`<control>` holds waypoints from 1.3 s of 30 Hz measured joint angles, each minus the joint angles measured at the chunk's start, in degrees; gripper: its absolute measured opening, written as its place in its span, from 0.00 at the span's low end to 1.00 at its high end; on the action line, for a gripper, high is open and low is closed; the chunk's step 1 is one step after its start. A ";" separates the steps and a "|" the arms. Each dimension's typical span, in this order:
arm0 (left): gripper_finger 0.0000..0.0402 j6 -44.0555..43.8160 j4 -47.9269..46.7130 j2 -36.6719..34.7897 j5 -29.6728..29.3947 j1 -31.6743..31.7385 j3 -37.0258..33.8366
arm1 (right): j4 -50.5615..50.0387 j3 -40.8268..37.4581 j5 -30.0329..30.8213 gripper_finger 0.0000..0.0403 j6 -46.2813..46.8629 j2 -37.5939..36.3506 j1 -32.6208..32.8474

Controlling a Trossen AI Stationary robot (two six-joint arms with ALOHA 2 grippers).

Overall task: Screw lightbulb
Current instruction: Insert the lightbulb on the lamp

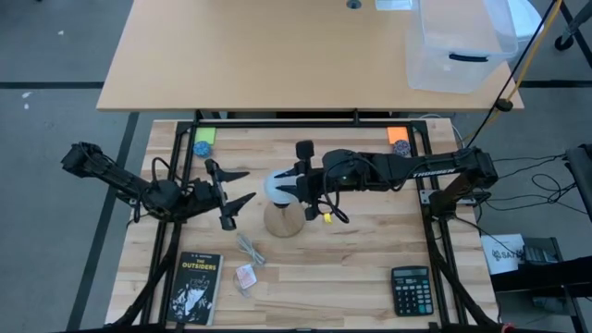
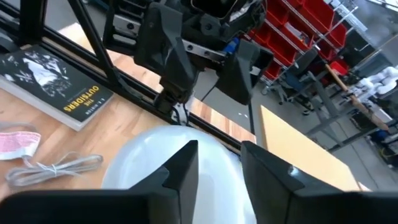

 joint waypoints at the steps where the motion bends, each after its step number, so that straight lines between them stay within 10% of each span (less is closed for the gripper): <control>1: 0.66 0.00 -0.10 0.00 -0.16 0.00 0.02 | -0.09 -0.01 0.09 0.31 -0.33 -0.28 0.00; 12: 0.66 0.00 -0.69 0.00 -1.52 0.00 0.02 | -4.04 0.05 2.50 0.42 -1.62 -5.61 1.36; 22: 0.66 -0.31 -0.93 0.75 -1.27 2.74 0.02 | -14.41 0.05 11.99 0.03 -1.18 -5.73 1.65; 39: 0.66 -4.04 1.43 4.11 6.00 7.33 0.11 | -12.22 -2.24 14.22 0.00 -0.97 -3.20 0.86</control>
